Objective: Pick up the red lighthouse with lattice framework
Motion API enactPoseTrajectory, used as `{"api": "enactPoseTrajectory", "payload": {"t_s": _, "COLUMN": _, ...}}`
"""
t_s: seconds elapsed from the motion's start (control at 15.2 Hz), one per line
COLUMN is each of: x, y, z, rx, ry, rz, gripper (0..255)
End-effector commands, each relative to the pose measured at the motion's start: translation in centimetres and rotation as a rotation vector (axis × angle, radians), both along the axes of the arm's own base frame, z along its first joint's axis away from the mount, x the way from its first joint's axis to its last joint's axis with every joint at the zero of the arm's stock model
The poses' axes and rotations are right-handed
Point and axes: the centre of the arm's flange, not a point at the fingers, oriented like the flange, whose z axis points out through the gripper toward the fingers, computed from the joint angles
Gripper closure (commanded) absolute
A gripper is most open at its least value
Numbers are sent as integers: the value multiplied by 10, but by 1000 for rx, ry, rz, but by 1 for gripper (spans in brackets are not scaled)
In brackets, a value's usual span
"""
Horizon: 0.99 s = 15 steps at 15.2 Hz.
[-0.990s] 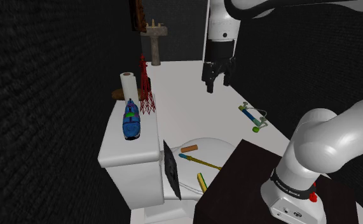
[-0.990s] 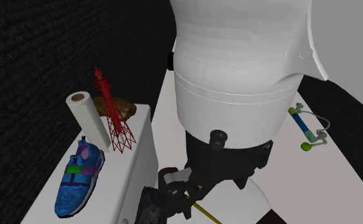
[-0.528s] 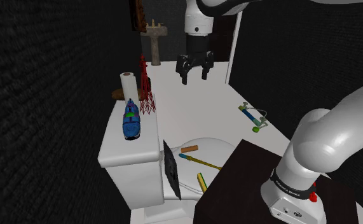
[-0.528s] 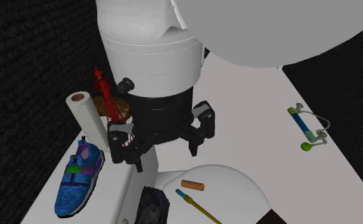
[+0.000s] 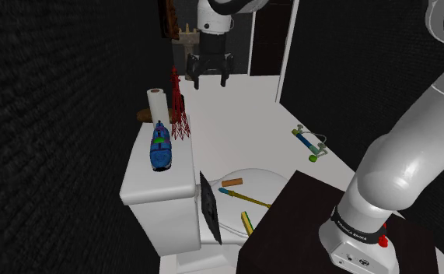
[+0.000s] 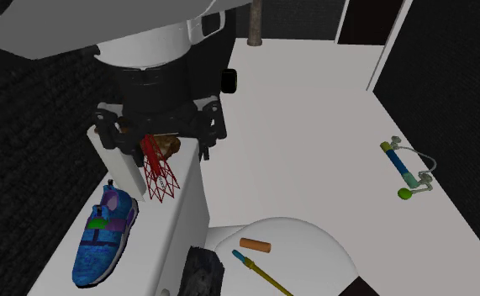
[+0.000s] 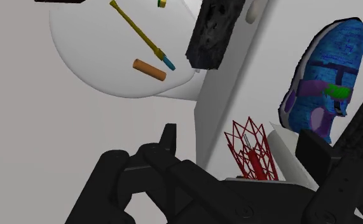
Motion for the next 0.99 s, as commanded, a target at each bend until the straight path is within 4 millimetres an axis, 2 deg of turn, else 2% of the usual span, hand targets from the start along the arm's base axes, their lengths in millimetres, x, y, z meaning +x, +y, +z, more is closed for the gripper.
{"api": "enactPoseTrajectory", "payload": {"t_s": 0.0, "x": 22, "y": 6, "z": 4, "rx": 0, "ry": -26, "rz": -37, "gripper": 0}}
{"api": "enactPoseTrajectory", "payload": {"t_s": 0.79, "x": 150, "y": 8, "z": 51, "rx": -7, "ry": -175, "rz": -246, "gripper": 0}}
{"api": "enactPoseTrajectory", "payload": {"t_s": 0.92, "x": 150, "y": 8, "z": 40, "rx": -7, "ry": -175, "rz": -246, "gripper": 0}}
